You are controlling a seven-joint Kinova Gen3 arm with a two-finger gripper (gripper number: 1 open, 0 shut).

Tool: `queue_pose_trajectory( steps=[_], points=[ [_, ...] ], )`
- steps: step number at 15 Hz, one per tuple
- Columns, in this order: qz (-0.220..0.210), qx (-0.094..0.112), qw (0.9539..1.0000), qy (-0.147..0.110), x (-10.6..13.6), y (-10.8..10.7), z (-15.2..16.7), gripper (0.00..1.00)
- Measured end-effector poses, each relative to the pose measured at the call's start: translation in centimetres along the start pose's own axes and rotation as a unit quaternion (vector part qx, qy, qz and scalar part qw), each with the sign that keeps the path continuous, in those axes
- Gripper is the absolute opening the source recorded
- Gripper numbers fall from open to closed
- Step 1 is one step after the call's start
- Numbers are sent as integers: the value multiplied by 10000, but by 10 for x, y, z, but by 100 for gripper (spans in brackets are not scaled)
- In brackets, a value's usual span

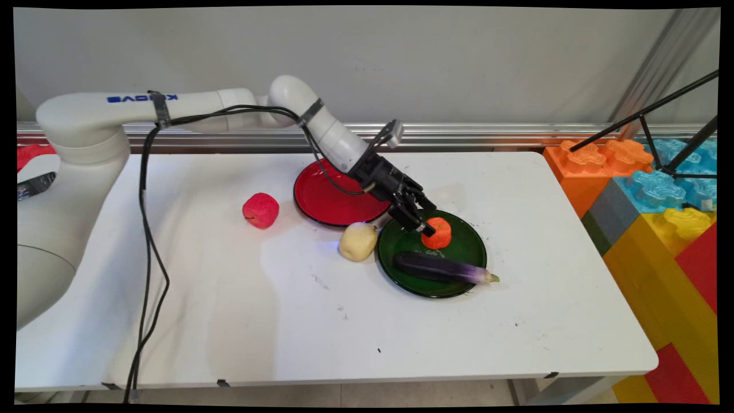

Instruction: Pick up the mandarin from the green plate

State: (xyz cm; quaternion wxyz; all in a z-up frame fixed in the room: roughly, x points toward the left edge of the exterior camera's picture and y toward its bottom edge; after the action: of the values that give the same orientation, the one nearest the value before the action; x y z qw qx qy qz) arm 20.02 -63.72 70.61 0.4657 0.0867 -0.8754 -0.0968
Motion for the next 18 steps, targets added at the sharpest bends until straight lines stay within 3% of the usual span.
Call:
queue_pose_trajectory(
  steps=[11,18],
  points=[
    [141,-90,9998,-144,7,-14,33,100],
    [290,-77,9994,-175,6,-20,38,100]
  ],
)
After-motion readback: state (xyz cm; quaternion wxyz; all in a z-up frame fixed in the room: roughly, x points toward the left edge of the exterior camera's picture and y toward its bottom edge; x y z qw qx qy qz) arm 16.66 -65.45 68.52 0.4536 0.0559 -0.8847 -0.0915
